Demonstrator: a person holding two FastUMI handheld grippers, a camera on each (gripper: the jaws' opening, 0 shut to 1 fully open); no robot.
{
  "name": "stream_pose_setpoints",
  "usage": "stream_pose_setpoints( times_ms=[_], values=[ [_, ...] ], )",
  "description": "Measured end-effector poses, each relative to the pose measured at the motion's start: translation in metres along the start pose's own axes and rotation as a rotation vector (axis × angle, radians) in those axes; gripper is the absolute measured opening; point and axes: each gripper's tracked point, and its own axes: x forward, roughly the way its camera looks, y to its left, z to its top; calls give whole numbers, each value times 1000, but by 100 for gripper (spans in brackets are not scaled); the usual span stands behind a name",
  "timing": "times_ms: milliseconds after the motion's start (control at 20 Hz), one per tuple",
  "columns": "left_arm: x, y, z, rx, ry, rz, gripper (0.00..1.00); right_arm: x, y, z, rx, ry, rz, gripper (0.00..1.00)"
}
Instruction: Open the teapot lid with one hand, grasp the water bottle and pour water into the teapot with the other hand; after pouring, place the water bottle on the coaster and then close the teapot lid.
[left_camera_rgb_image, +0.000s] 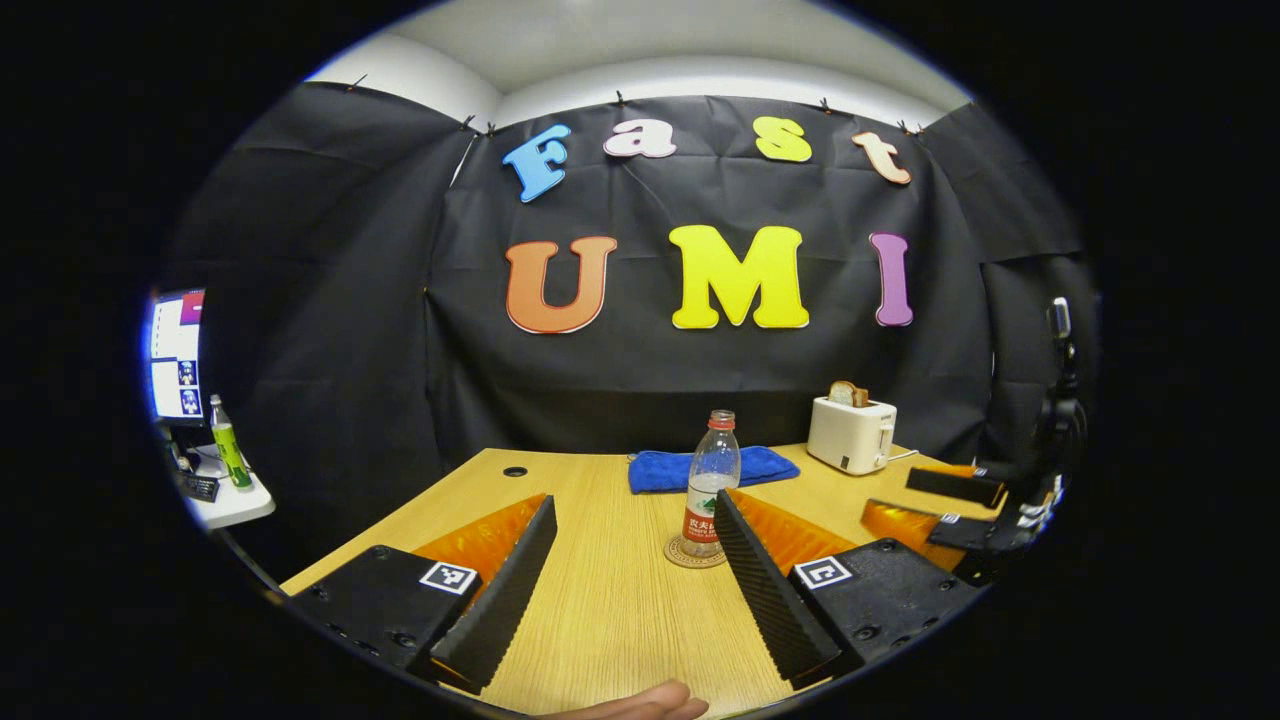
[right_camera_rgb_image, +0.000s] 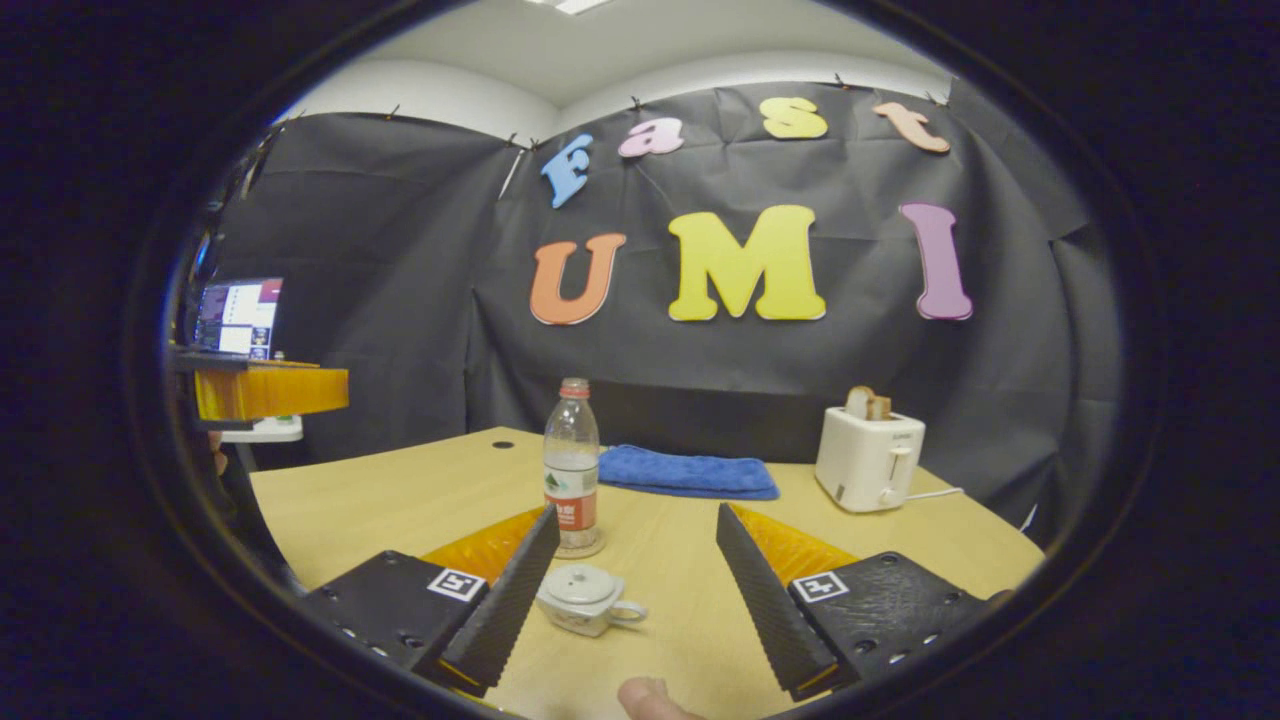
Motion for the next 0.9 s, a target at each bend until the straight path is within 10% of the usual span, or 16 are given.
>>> stream_pose_setpoints(
  times_ms=[400, 900],
  values=[
    [-7, -9, 6, 38, -20, 47, 99, -80, -104, 46, 67, -26, -252, 95],
    [-1, -1, -2, 23, 12, 65, 99, -88, -107, 41, 94, 27, -298, 92]
  ],
)
